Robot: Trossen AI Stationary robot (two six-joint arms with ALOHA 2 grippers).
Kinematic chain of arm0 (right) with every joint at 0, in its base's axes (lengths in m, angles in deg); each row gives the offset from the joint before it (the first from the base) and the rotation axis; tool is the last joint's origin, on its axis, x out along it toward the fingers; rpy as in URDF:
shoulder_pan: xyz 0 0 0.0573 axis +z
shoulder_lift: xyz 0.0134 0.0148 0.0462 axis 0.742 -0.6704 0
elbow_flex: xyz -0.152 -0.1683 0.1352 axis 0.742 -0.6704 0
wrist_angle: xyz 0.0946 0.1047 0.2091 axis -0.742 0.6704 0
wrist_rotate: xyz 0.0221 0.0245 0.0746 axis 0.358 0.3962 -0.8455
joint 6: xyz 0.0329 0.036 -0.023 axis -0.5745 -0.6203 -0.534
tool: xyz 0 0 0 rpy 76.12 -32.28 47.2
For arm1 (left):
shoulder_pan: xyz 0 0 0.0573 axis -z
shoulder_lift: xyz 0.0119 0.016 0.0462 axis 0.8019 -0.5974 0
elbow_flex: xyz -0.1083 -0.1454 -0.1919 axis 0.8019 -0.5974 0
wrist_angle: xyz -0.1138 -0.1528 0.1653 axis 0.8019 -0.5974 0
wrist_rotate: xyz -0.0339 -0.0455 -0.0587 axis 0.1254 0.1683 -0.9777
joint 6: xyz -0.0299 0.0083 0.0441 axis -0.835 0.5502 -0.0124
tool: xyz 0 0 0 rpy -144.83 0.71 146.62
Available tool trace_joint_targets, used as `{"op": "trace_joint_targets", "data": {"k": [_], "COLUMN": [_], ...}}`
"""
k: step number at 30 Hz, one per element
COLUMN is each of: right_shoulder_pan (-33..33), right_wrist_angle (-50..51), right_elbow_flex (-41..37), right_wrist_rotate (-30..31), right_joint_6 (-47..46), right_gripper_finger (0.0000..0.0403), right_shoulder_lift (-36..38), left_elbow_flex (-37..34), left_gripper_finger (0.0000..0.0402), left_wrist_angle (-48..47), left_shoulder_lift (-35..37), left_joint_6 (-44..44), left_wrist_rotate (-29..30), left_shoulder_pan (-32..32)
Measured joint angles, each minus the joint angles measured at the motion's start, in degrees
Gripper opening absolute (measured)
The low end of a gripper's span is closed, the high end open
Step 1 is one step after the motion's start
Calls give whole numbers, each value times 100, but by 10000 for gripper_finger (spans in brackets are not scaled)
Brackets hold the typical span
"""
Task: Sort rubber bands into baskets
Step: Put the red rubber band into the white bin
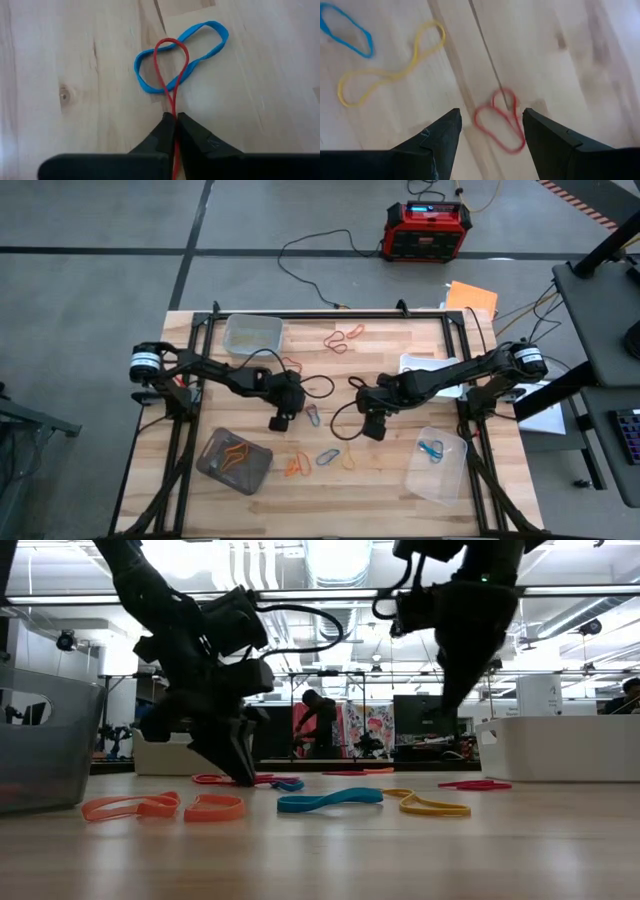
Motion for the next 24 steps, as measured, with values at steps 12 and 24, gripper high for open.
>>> {"op": "trace_joint_targets", "data": {"k": [12,24], "right_shoulder_pan": [-2,-104], "right_wrist_angle": [-2378,-3628], "right_elbow_flex": [-87,-90], "right_wrist_rotate": [590,911], "right_joint_6": [1204,1522], "right_gripper_finger": [205,206], "right_shoulder_lift": [0,2], "left_elbow_flex": [7,10], "left_gripper_finger": [0,0], "left_wrist_angle": [156,762], "left_shoulder_lift": [1351,1868], "left_joint_6": [271,124], "left_wrist_rotate": [-35,-83], "left_shoulder_pan": [-11,-3]}}
